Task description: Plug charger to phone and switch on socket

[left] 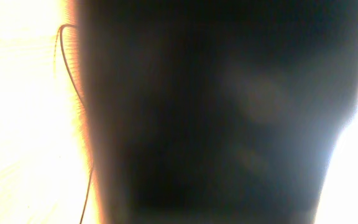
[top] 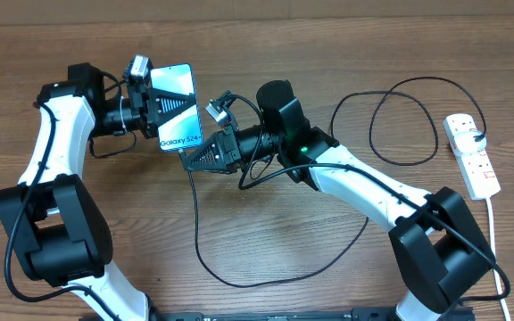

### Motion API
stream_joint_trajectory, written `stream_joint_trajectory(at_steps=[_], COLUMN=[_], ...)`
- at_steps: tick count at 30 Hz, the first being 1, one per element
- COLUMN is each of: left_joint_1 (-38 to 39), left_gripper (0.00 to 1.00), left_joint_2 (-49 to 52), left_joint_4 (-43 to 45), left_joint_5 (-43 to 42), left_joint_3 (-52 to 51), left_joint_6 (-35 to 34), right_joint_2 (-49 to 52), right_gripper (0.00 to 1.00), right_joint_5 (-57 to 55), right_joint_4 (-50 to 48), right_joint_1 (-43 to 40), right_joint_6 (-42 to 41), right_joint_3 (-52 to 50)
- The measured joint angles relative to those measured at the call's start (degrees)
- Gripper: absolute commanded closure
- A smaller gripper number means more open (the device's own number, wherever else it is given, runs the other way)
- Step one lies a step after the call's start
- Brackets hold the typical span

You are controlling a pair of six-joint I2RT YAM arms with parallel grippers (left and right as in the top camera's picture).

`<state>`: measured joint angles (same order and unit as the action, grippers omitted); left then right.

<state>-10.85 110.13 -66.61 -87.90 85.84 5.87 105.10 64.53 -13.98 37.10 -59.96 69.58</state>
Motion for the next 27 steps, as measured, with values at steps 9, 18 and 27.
stream_joint_trajectory(at_steps=[9, 18, 27], left_joint_1=[-0.17, -1.25, -1.38], left_gripper=[0.96, 0.96, 0.96], left_joint_2=[0.0, 0.0, 0.0], left_joint_4=[-0.02, -0.2, 4.15], left_joint_5=[-0.02, 0.0, 0.59], left_joint_3=[0.0, 0.0, 0.0], left_joint_6=[0.0, 0.0, -1.42], right_joint_2=[0.0, 0.0, 0.0], right_gripper=[0.96, 0.96, 0.96], right_joint_5=[0.96, -0.22, -0.92], right_joint_4=[0.0, -0.15, 2.03], right_joint_1=[-0.96, -1.18, -1.49], right_joint_6=[0.0, 0.02, 2.1], right_joint_3=[0.0, 0.0, 0.0])
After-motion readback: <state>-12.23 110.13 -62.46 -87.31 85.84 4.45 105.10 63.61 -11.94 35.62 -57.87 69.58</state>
